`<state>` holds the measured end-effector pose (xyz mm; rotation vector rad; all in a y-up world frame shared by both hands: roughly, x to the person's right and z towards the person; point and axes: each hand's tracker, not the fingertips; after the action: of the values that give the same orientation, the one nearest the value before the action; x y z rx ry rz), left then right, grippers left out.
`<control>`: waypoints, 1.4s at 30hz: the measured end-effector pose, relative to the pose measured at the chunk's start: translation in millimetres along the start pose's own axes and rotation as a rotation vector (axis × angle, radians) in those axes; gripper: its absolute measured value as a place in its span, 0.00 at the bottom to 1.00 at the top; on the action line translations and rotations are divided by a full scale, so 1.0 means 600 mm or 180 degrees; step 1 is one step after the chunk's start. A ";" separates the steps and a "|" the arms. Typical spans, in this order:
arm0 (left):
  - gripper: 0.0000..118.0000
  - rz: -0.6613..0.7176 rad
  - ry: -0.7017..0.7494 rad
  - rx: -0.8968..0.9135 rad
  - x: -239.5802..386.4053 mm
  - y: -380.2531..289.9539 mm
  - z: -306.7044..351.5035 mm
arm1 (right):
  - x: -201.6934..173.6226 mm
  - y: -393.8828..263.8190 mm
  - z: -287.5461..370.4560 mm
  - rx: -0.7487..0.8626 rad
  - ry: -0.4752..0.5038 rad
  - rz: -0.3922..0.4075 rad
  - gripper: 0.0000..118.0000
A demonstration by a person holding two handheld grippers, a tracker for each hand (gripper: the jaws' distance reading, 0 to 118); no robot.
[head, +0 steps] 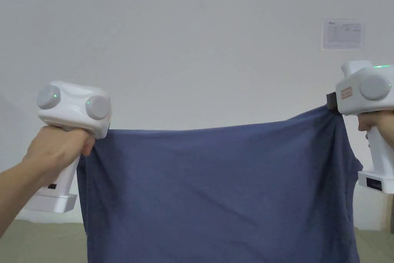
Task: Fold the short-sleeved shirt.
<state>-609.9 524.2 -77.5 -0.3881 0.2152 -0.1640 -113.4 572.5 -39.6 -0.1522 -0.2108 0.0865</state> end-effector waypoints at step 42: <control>0.00 -0.0030 -0.0622 -0.0875 -0.074 -0.719 0.210 | 0.046 -0.742 0.426 -0.1371 0.0723 -0.0198 0.02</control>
<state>-673.0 184.1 213.0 -0.6749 0.0423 -0.1049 -110.7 173.1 284.0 -0.5811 -0.0041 -0.0397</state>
